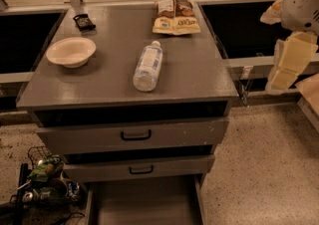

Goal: Place blue plastic bottle into bottom drawer

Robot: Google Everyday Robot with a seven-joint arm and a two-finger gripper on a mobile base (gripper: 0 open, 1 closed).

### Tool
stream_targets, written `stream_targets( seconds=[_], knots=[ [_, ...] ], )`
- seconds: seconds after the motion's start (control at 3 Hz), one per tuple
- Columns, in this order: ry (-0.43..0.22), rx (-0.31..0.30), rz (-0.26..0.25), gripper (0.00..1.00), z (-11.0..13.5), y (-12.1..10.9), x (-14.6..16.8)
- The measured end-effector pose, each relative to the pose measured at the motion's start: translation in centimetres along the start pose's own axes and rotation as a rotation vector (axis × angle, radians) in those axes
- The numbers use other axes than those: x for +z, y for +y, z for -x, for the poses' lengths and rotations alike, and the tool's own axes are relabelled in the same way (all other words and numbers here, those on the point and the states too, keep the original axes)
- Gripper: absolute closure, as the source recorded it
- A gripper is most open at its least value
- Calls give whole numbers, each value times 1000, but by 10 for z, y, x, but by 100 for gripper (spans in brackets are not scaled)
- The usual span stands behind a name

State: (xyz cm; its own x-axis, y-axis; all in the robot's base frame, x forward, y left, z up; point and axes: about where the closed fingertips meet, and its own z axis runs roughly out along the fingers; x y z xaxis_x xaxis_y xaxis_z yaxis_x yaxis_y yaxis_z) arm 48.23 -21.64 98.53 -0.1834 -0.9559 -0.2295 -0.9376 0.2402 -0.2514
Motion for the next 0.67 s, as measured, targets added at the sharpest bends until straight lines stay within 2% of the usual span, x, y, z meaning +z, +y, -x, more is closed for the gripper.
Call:
stream_targets(
  seconds=[0.33,0.67],
  knots=[
    [-28,-58,30,0,25,-34,17],
    [-53,-143,70,0,57,-84,38]
  ],
)
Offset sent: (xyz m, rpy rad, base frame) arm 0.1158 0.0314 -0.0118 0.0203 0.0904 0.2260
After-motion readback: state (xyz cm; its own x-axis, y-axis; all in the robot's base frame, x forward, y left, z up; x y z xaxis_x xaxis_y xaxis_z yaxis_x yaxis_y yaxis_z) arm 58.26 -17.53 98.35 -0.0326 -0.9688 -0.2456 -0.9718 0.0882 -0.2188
